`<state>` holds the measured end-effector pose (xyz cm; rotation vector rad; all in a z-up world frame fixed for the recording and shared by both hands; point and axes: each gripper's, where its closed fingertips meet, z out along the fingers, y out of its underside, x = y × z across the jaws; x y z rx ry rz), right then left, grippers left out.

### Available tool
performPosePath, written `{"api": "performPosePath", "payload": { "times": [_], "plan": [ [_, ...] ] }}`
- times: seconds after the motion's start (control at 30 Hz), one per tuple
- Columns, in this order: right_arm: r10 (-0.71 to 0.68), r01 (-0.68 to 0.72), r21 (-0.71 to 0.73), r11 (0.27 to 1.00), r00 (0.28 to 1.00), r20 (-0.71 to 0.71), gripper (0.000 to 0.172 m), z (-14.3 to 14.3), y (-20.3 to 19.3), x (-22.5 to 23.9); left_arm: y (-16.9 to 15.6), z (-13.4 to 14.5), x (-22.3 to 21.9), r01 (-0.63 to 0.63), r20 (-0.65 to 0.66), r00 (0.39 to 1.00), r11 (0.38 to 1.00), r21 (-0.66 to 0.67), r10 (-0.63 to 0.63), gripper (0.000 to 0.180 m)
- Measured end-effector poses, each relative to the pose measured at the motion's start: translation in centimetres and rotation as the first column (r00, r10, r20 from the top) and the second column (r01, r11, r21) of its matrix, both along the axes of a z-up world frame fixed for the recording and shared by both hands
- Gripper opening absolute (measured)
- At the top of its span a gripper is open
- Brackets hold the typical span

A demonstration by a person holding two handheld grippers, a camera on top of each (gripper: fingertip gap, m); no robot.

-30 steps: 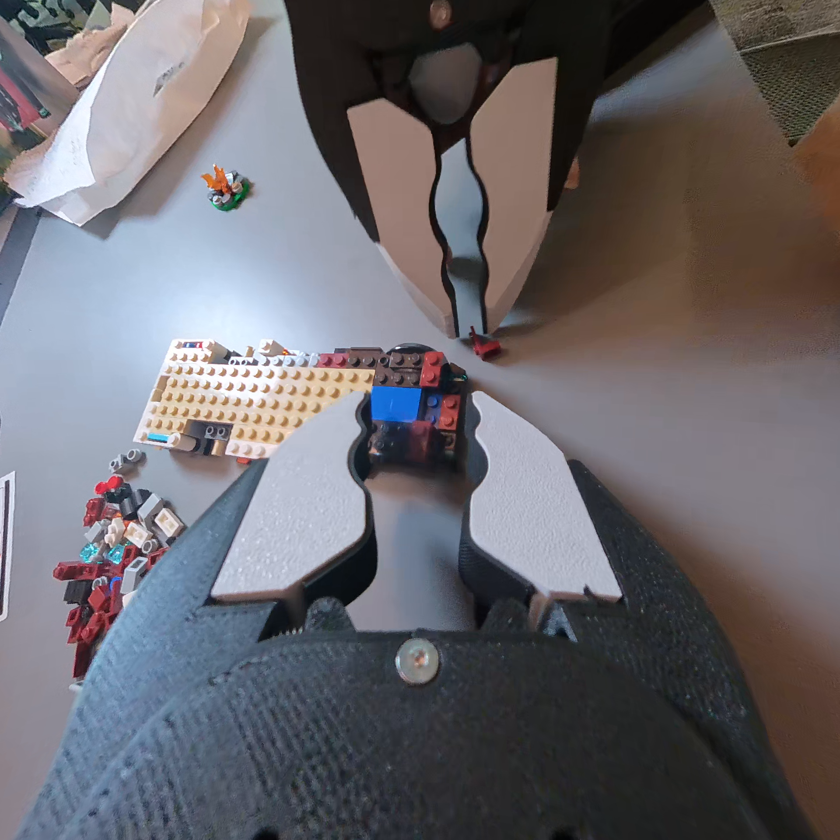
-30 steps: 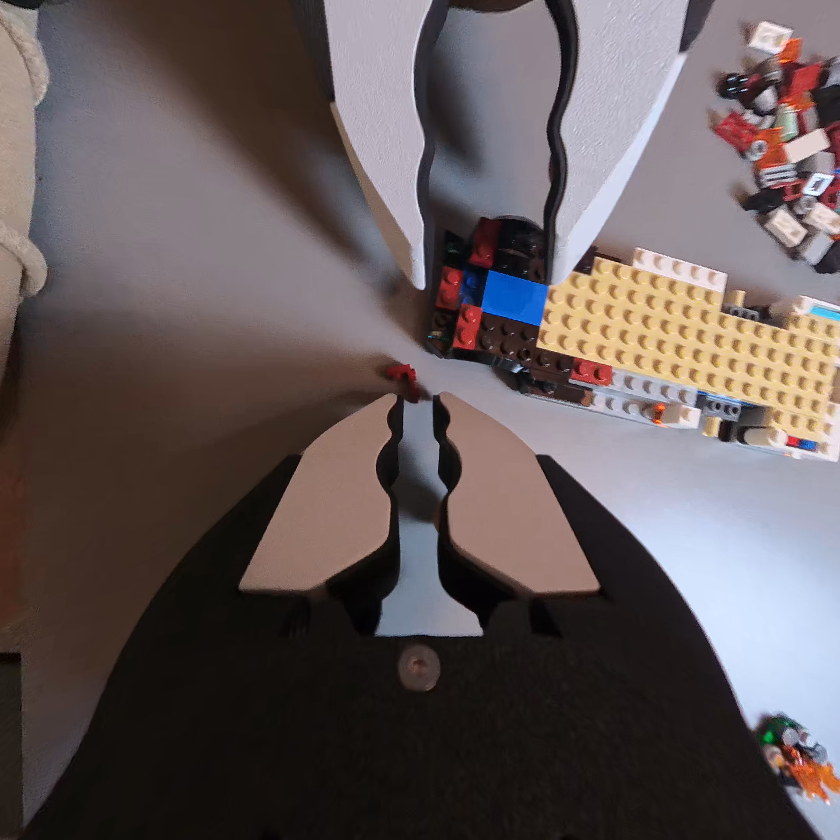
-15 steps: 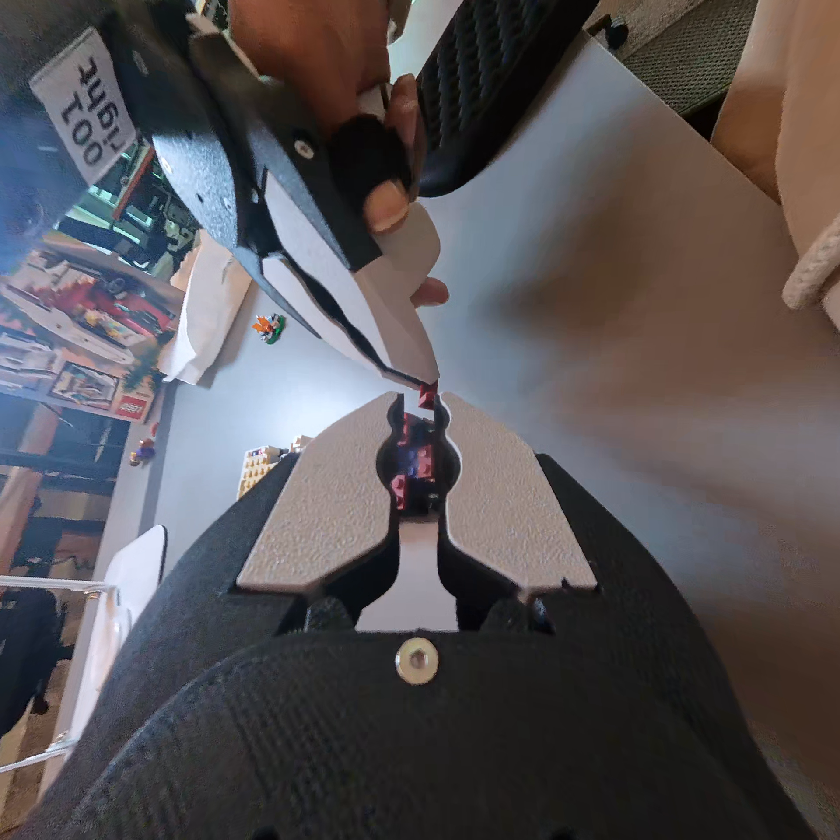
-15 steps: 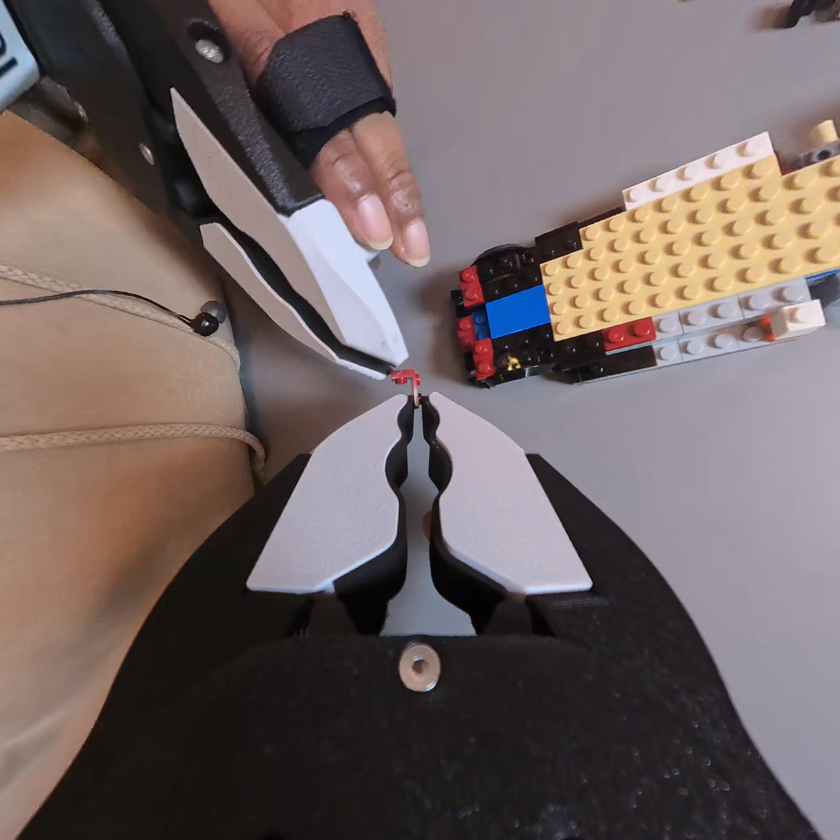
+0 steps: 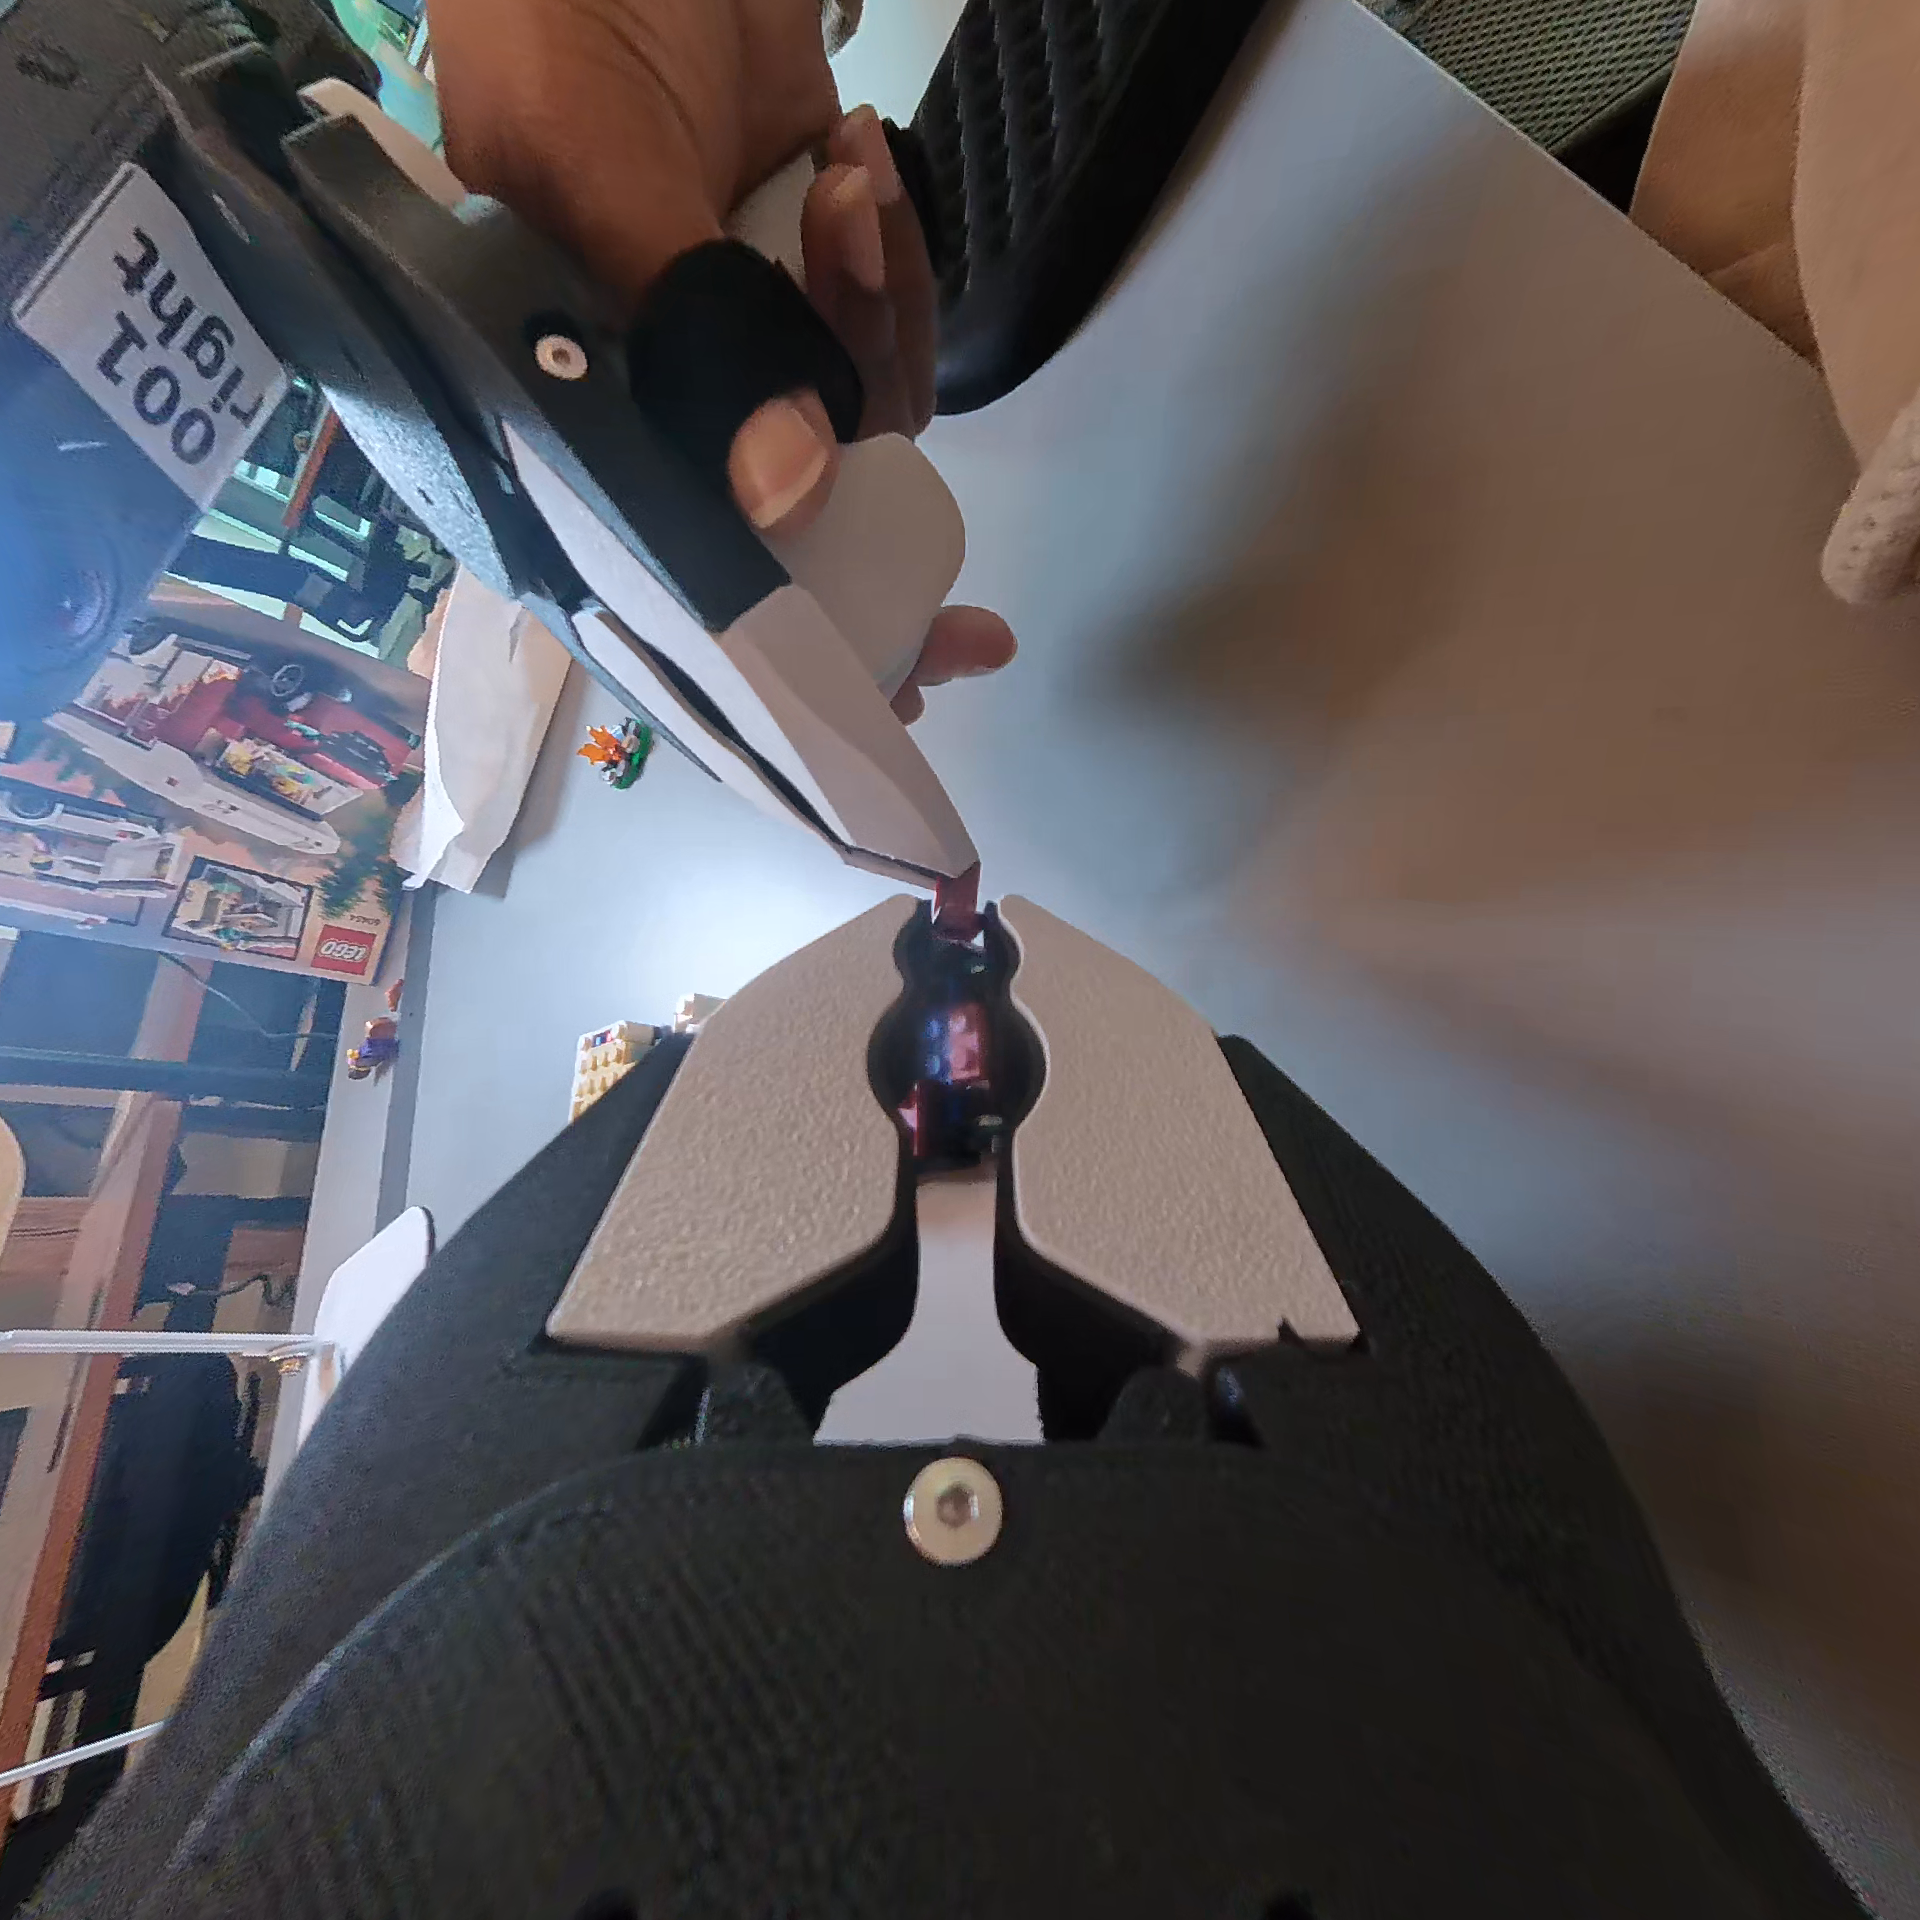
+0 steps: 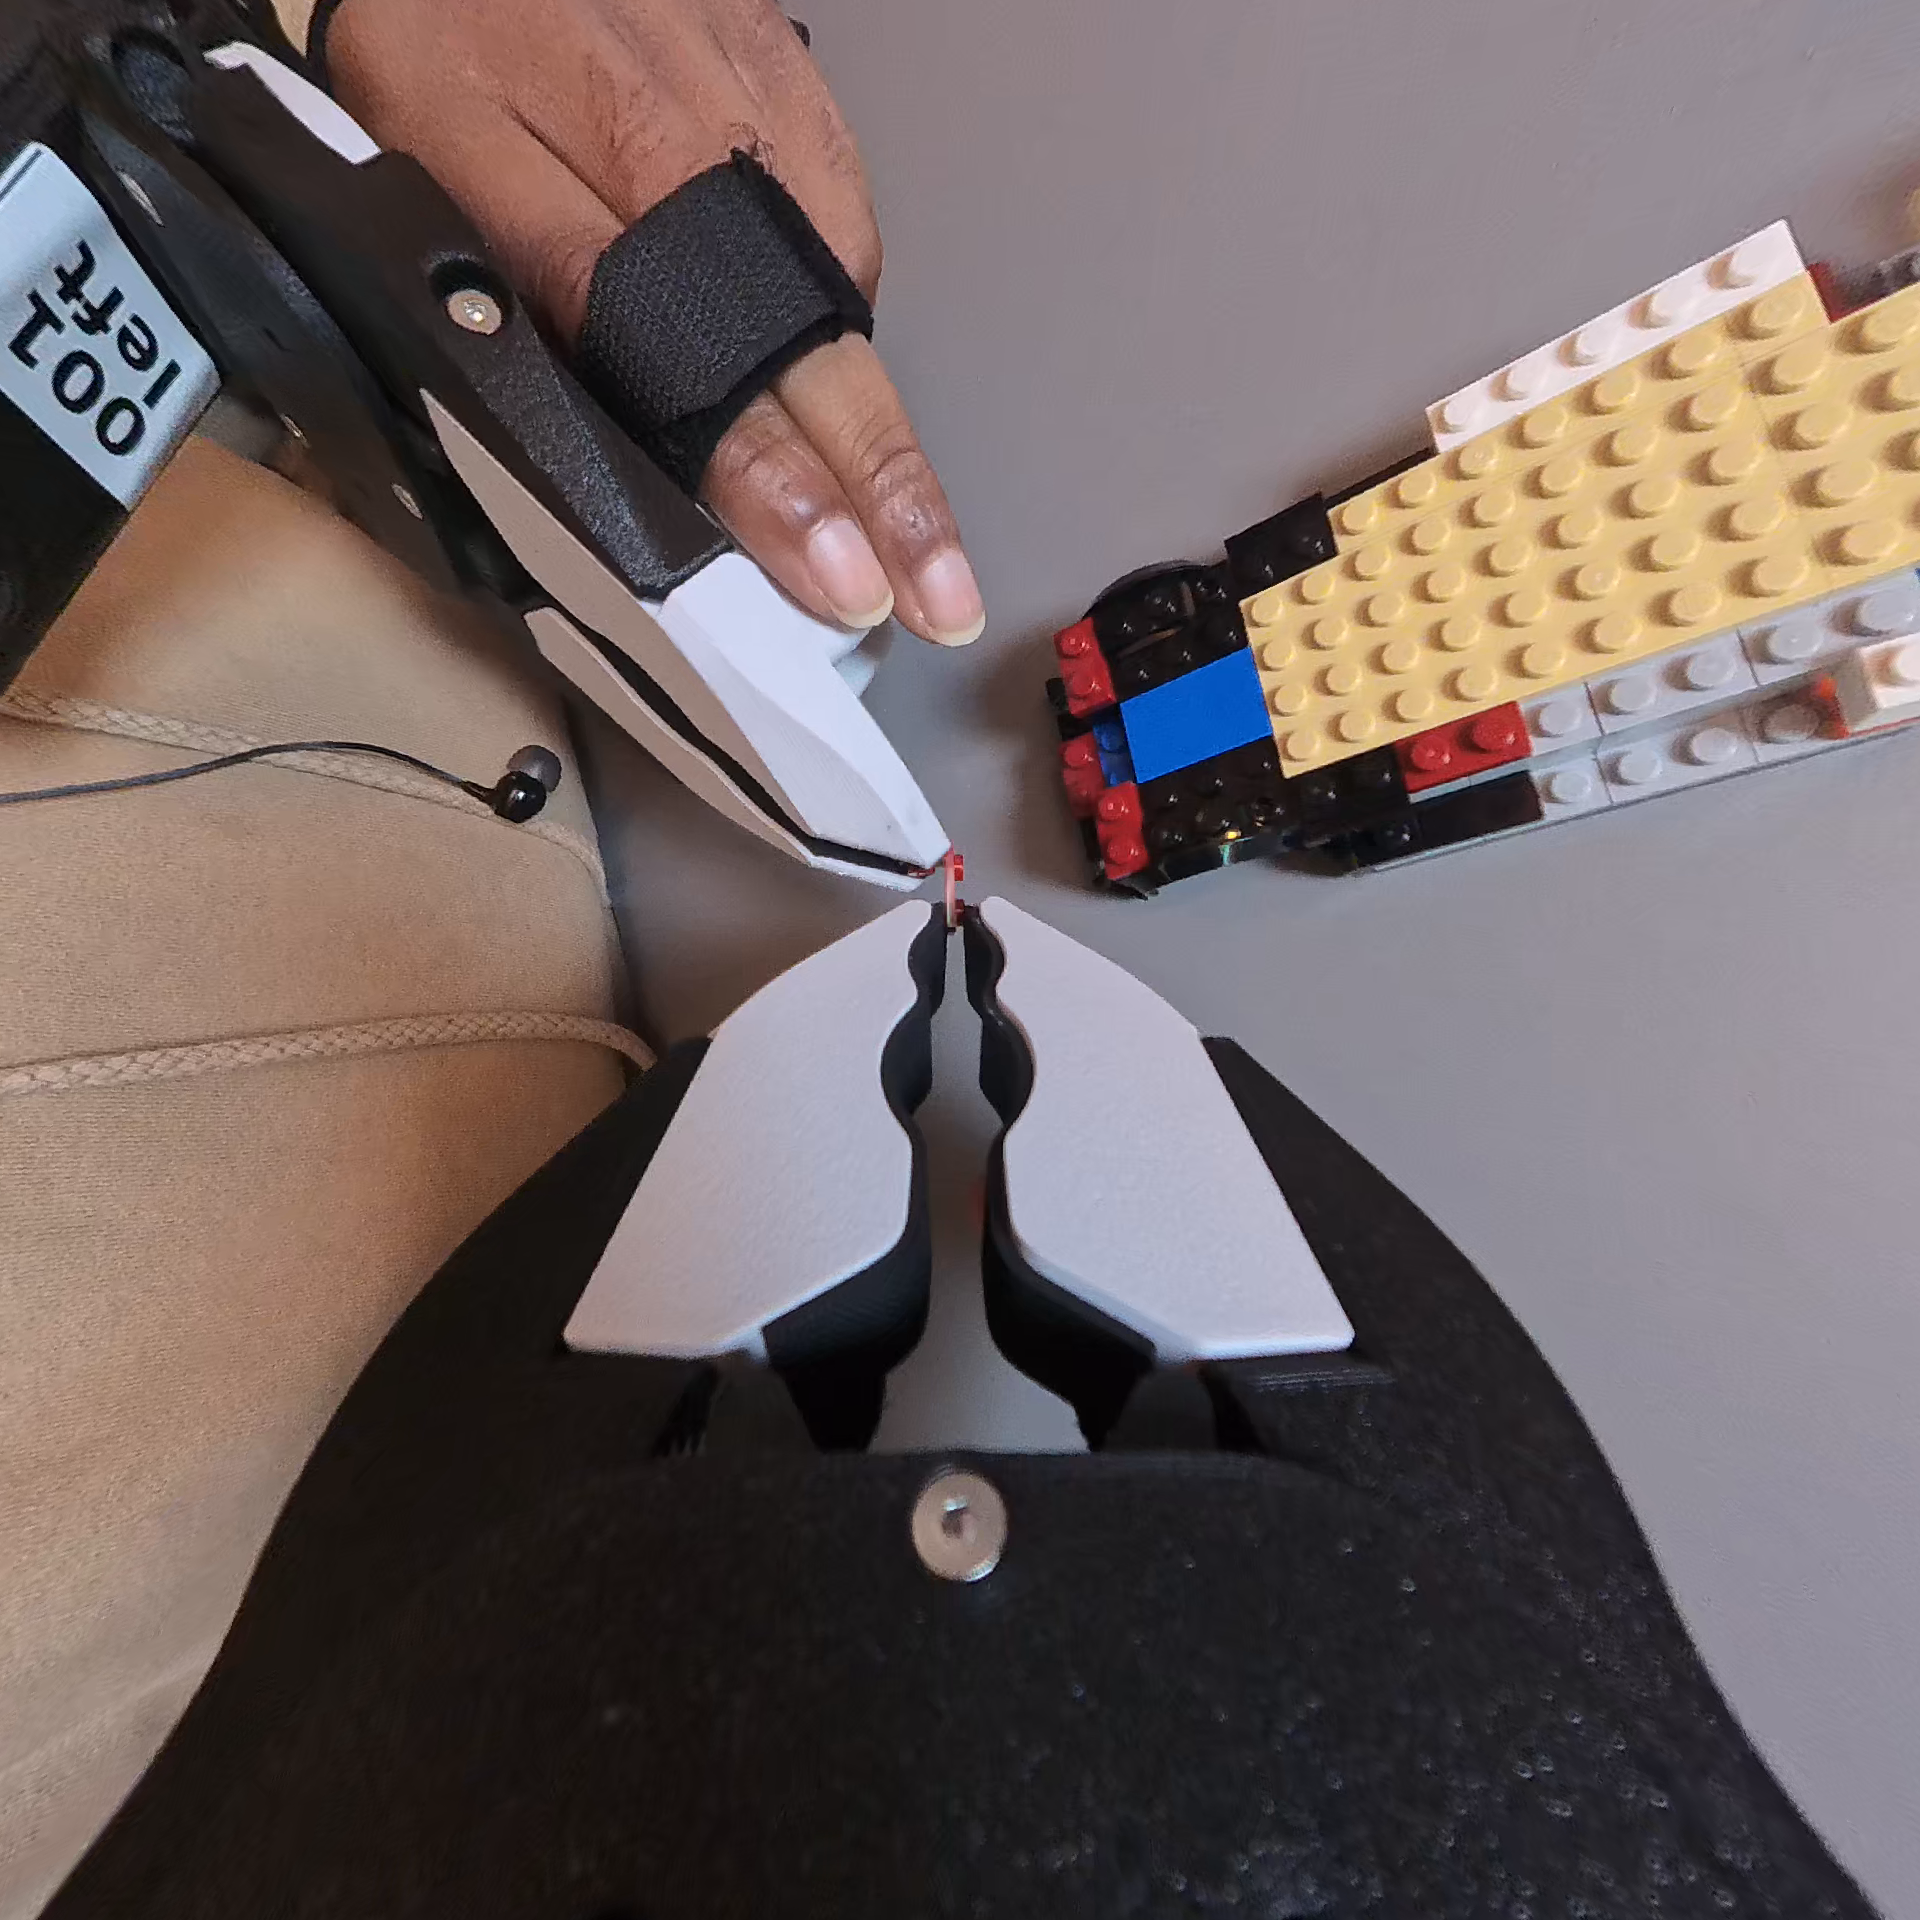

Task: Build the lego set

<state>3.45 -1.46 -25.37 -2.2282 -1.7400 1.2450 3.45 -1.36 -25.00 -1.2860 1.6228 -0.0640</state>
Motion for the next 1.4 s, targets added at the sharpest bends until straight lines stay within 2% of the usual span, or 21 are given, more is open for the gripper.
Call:
{"api": "performPosePath", "payload": {
  "times": [0.13,0.2,0.3,0.43,0.5,0.6,0.7,0.83,0.9,1.03,1.1,1.2,1.4],
  "plan": [
    [-0.009,0.008,-0.014,1.000,1.000,-0.017,0.003,0.2,0.1,-0.1,0.1,0.2,0.0,-0.003,0.025,1.000,1.000,-0.017,0.003,0.008],
    [0.001,0.000,0.018,1.000,0.997,-0.074,0.004,0.7,0.3,-0.2,0.2,0.7,-0.1,-0.010,0.101,0.995,0.995,-0.096,0.020,0.008],
    [0.048,-0.003,0.197,0.980,0.973,-0.224,0.012,2.2,1.3,-0.4,0.5,1.9,-0.3,0.016,0.268,0.961,0.954,-0.299,0.068,0.008],
    [0.201,-0.003,0.504,0.864,0.919,-0.339,0.019,3.4,1.2,-0.1,0.8,3.3,-0.6,0.096,0.417,0.900,0.875,-0.474,0.127,0.008],
    [0.227,0.020,0.576,0.817,0.907,-0.355,0.018,3.5,1.0,-0.1,0.7,3.6,-0.5,0.130,0.452,0.881,0.846,-0.517,0.141,0.008],
    [0.221,0.041,0.578,0.815,0.900,-0.375,0.017,3.6,0.8,-0.4,0.6,3.8,-0.3,0.158,0.478,0.865,0.824,-0.545,0.150,0.008],
    [0.224,0.050,0.581,0.812,0.893,-0.390,0.009,3.9,0.8,-0.6,0.5,3.7,-0.3,0.153,0.470,0.870,0.828,-0.540,0.146,0.008],
    [0.225,0.025,0.583,0.812,0.909,-0.352,0.008,3.4,0.9,-0.7,0.6,3.2,-0.3,0.136,0.449,0.881,0.828,-0.544,0.151,0.008],
    [0.209,0.004,0.585,0.811,0.932,-0.296,0.008,2.7,1.1,-0.6,0.9,2.6,-0.4,0.099,0.417,0.894,0.839,-0.535,0.161,0.008],
    [0.172,-0.057,0.618,0.784,0.977,-0.128,0.008,0.7,1.9,-0.3,1.9,0.7,-1.0,-0.039,0.265,0.948,0.892,-0.450,0.175,0.037],
    [0.141,-0.077,0.616,0.784,0.988,-0.055,0.008,-0.1,2.1,-0.2,2.5,-0.2,-1.3,-0.104,0.190,0.963,0.913,-0.394,0.192,0.043],
    [0.106,-0.096,0.602,0.792,0.994,0.018,0.008,-0.7,1.8,-0.3,2.8,-1.0,-1.5,-0.156,0.117,0.972,0.932,-0.327,0.204,0.044],
    [0.065,-0.140,0.613,0.778,0.987,0.144,0.008,-1.7,1.8,-0.4,3.1,-1.9,-1.7,-0.197,0.070,0.970,0.920,-0.339,0.233,0.043]
  ]
}}
